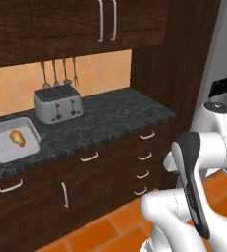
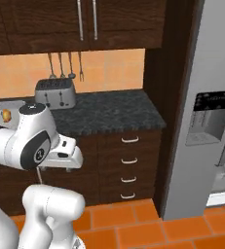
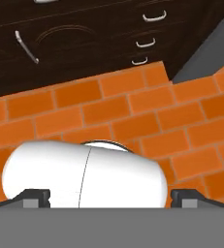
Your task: Place one lemon wedge and one chicken drumstick in each tupperware on the nearby counter, to pack two identical lunches.
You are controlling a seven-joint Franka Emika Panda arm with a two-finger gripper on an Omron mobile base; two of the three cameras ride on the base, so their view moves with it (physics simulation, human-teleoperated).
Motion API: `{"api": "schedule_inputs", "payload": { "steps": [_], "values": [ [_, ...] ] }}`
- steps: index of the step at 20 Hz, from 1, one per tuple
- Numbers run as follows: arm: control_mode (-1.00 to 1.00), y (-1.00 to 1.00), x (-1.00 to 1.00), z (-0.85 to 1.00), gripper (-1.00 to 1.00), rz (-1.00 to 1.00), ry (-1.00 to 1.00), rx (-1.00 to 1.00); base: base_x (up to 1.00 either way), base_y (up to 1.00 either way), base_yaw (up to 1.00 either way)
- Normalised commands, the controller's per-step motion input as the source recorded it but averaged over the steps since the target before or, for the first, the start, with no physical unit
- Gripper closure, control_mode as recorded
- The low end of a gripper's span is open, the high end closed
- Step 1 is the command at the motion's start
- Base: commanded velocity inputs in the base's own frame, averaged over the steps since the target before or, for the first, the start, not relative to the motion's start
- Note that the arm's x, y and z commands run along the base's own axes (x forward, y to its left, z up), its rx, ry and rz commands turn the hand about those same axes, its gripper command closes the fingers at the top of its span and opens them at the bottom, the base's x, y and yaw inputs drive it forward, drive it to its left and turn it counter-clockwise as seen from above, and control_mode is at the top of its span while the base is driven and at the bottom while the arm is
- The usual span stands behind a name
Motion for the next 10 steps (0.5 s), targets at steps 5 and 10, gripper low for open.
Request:
{"api": "schedule_inputs", "payload": {
  "steps": [5, 10],
  "values": [
    [1.0, 0.0, 0.0, 0.0, -1.0, 0.0, 0.0, 0.0, 0.6, -1.0, -0.24],
    [1.0, 0.0, 0.0, 0.0, -1.0, 0.0, 0.0, 0.0, 0.99, -1.0, 0.14]
  ]
}}
